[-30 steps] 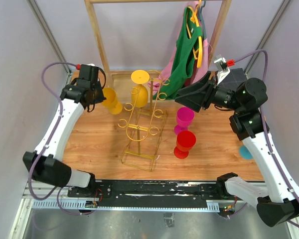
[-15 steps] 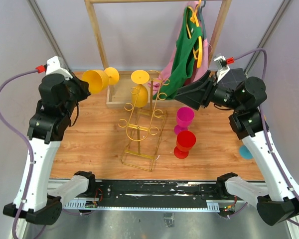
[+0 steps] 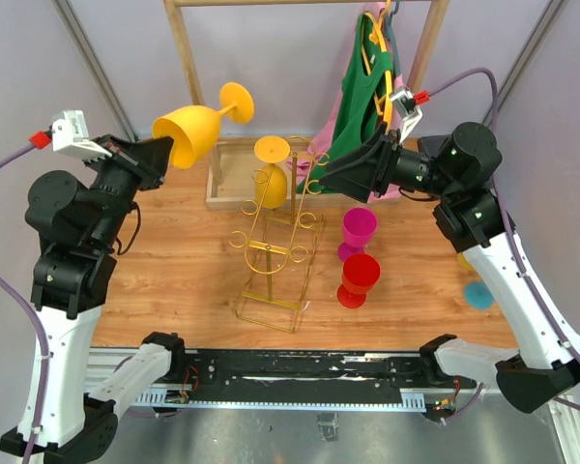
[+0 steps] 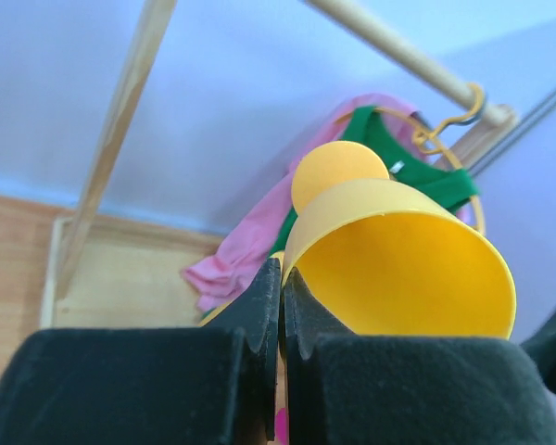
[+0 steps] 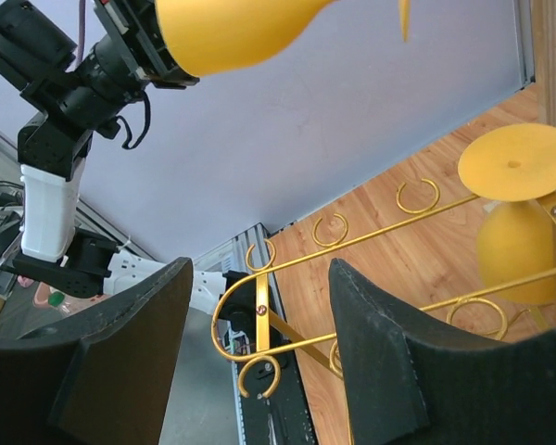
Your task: Place the wine glass upside down on the wine glass rack
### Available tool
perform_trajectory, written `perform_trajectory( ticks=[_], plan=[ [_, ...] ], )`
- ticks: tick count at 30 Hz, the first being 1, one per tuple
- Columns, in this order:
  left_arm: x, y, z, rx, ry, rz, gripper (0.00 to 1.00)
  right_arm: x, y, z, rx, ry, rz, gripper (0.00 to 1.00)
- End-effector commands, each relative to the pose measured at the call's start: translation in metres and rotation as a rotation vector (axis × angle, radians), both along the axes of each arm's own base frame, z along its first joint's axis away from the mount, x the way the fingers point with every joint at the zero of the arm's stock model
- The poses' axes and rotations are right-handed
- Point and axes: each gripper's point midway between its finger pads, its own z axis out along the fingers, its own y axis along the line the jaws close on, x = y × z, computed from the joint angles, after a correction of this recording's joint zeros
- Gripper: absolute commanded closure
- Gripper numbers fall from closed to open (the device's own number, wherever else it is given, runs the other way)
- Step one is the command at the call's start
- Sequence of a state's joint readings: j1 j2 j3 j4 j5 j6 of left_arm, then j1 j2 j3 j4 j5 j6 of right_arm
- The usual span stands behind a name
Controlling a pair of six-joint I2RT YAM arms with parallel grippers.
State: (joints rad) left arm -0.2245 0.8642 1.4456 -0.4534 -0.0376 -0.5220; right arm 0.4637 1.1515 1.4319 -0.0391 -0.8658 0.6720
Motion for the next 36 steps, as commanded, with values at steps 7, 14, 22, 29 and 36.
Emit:
perform_trajectory(
  ticks=[7, 14, 22, 29, 36],
  plan=[
    [-0.014, -0.075, 0.076, -0.176, -0.163, -0.456, 1.00, -0.010, -0.018, 0.029, -0.018, -0.129, -0.018, 0.38],
    [-0.005, -0.097, 0.075, -0.328, -0.162, -0.738, 1.00, -0.014, -0.034, 0.026, -0.019, -0.155, -0.059, 0.38],
    [-0.018, -0.095, 0.075, -0.505, -0.191, -1.004, 1.00, -0.011, -0.031, 0.035, 0.037, -0.151, -0.010, 0.38],
    [-0.046, -0.087, 0.075, -0.670, -0.262, -1.285, 1.00, -0.003, -0.026, 0.065, 0.189, -0.100, 0.105, 0.38],
    [-0.061, -0.078, 0.076, -0.741, -0.295, -1.392, 1.00, -0.009, -0.027, 0.118, 0.372, -0.135, 0.220, 0.36]
  ],
)
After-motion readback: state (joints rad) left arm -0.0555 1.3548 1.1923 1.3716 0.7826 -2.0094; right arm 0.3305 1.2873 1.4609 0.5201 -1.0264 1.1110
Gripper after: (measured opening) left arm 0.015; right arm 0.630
